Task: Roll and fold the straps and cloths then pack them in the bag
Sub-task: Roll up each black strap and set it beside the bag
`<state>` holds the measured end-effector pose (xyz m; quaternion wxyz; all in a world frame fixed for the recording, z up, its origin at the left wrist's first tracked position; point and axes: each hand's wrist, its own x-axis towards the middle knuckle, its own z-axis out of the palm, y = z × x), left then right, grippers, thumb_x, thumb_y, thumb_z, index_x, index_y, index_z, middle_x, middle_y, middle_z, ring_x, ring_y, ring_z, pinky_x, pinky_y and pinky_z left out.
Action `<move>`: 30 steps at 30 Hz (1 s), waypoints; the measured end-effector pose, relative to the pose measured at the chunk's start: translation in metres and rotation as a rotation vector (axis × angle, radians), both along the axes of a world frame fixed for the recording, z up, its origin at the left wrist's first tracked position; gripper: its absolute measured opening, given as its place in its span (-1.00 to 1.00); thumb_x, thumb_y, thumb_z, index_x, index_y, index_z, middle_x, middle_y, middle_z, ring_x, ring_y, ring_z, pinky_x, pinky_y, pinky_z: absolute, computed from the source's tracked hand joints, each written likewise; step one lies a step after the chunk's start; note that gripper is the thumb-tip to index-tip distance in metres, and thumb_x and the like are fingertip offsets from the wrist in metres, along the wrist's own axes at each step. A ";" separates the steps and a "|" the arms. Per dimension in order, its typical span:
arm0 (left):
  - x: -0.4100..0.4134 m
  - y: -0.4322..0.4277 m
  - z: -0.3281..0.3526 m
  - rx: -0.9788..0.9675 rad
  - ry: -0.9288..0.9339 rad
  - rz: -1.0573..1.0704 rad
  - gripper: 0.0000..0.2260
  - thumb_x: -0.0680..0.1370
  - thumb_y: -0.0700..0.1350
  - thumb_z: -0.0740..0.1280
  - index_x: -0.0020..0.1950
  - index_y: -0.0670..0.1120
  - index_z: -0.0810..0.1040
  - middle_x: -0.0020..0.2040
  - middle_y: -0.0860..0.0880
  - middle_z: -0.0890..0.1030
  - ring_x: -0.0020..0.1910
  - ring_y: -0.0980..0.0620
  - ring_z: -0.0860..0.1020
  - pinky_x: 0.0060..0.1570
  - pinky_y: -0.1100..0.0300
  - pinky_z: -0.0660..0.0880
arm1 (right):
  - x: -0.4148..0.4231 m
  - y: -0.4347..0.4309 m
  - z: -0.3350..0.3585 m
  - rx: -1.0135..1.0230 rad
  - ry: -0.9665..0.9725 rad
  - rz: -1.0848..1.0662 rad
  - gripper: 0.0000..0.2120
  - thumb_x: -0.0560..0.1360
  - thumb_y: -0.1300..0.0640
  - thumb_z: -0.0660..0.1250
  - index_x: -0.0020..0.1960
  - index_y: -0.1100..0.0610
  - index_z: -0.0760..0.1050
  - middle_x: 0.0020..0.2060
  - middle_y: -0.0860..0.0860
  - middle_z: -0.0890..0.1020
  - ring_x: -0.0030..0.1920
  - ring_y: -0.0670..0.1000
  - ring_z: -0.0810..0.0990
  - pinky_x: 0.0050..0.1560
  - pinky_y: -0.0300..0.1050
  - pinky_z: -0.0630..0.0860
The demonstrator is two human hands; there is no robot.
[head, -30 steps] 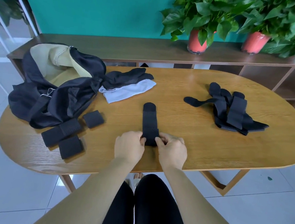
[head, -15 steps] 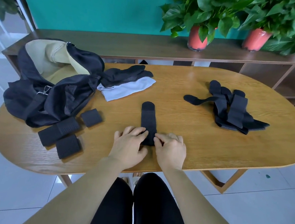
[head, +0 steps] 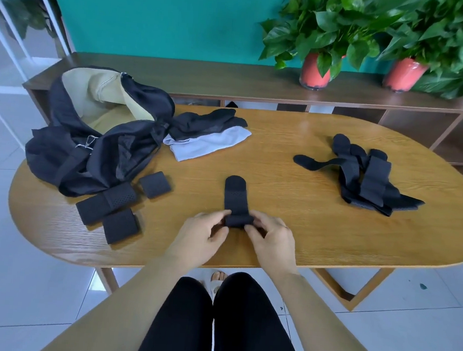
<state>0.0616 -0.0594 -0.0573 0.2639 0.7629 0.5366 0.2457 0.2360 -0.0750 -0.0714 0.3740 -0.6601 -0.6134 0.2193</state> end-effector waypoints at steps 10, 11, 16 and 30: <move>0.020 0.015 -0.006 0.114 0.070 0.253 -0.92 0.56 -0.17 0.28 -0.09 -0.13 0.55 -0.21 -0.05 0.57 -0.24 0.00 0.52 -0.20 0.06 0.51 | -0.021 0.020 0.005 -0.034 -0.034 -0.183 -0.83 0.52 0.04 0.33 0.07 -0.03 0.63 -0.14 -0.03 0.65 0.09 -0.05 0.48 -0.11 -0.12 0.47; 0.021 0.016 -0.005 0.110 0.073 0.263 -0.92 0.56 -0.17 0.28 -0.10 -0.13 0.54 -0.21 -0.04 0.57 -0.23 0.00 0.52 -0.18 0.04 0.52 | -0.022 0.021 0.005 -0.036 -0.049 -0.189 -0.82 0.53 0.04 0.32 0.10 -0.03 0.63 -0.11 -0.04 0.65 0.11 -0.04 0.46 -0.10 -0.13 0.46; 0.024 0.018 -0.003 0.099 0.092 0.282 -0.95 0.56 -0.15 0.30 -0.08 -0.11 0.51 -0.15 -0.03 0.57 -0.19 0.02 0.54 -0.16 0.09 0.54 | -0.024 0.026 0.001 -0.039 -0.144 -0.211 -0.79 0.54 0.02 0.31 0.12 -0.03 0.63 -0.03 -0.05 0.62 0.11 -0.01 0.45 -0.16 -0.18 0.39; 0.021 0.025 0.009 0.009 0.252 0.062 -0.56 0.54 -0.06 0.27 0.41 -0.11 0.42 0.43 0.02 0.30 0.18 0.05 0.50 0.11 0.19 0.48 | -0.026 0.028 -0.002 0.031 -0.230 -0.217 -0.86 0.52 0.06 0.34 0.00 0.01 0.67 -0.08 -0.01 0.60 0.01 0.04 0.47 -0.22 -0.16 0.39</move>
